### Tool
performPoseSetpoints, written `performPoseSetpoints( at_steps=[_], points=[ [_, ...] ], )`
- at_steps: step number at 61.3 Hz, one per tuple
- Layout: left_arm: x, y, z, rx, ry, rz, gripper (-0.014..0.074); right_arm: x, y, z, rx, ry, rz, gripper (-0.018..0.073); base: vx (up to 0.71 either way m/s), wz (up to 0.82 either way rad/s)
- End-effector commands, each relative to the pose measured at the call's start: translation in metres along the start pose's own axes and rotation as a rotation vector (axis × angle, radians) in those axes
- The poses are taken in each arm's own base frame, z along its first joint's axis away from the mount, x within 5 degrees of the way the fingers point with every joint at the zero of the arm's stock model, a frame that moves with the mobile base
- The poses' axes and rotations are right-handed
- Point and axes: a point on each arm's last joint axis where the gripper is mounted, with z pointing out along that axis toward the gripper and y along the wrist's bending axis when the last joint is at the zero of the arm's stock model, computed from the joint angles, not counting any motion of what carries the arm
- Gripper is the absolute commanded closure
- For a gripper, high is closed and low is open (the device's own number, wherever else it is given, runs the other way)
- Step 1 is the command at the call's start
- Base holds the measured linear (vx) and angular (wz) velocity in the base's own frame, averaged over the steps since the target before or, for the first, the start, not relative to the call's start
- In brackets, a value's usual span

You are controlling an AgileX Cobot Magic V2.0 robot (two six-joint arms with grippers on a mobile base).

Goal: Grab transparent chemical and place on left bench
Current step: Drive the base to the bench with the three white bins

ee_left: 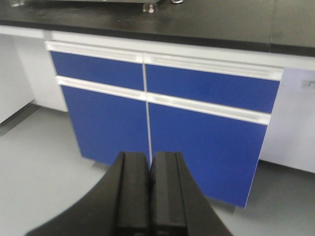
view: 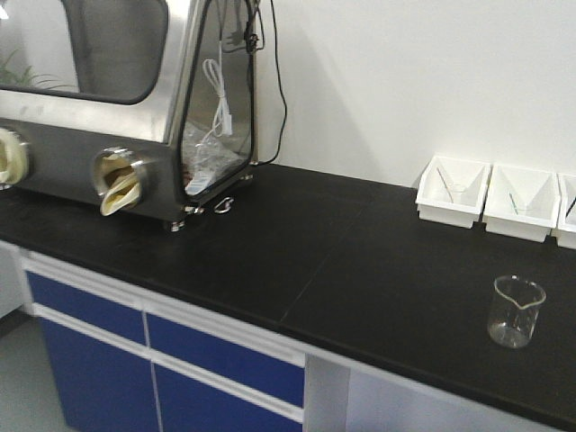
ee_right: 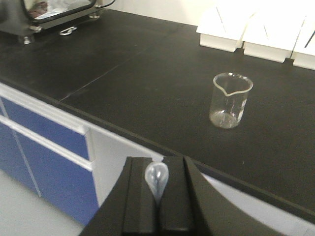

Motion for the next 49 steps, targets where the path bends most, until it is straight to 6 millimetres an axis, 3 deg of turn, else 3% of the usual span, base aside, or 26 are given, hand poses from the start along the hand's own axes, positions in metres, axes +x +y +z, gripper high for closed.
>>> performPoseSetpoints(
  at_steps=[1, 49],
  points=[
    [-0.0028, 0.0001, -0.0013, -0.002, -0.081, -0.009, 0.0600, -0.0169, 0.0007, -0.0027, -0.011, -0.106, -0.018, 0.0562, 0.42, -0.21],
    [-0.0028, 0.0001, -0.0013, -0.002, -0.081, -0.009, 0.0600, -0.0169, 0.0007, -0.0027, -0.011, -0.106, -0.018, 0.0562, 0.37, -0.47]
  ],
)
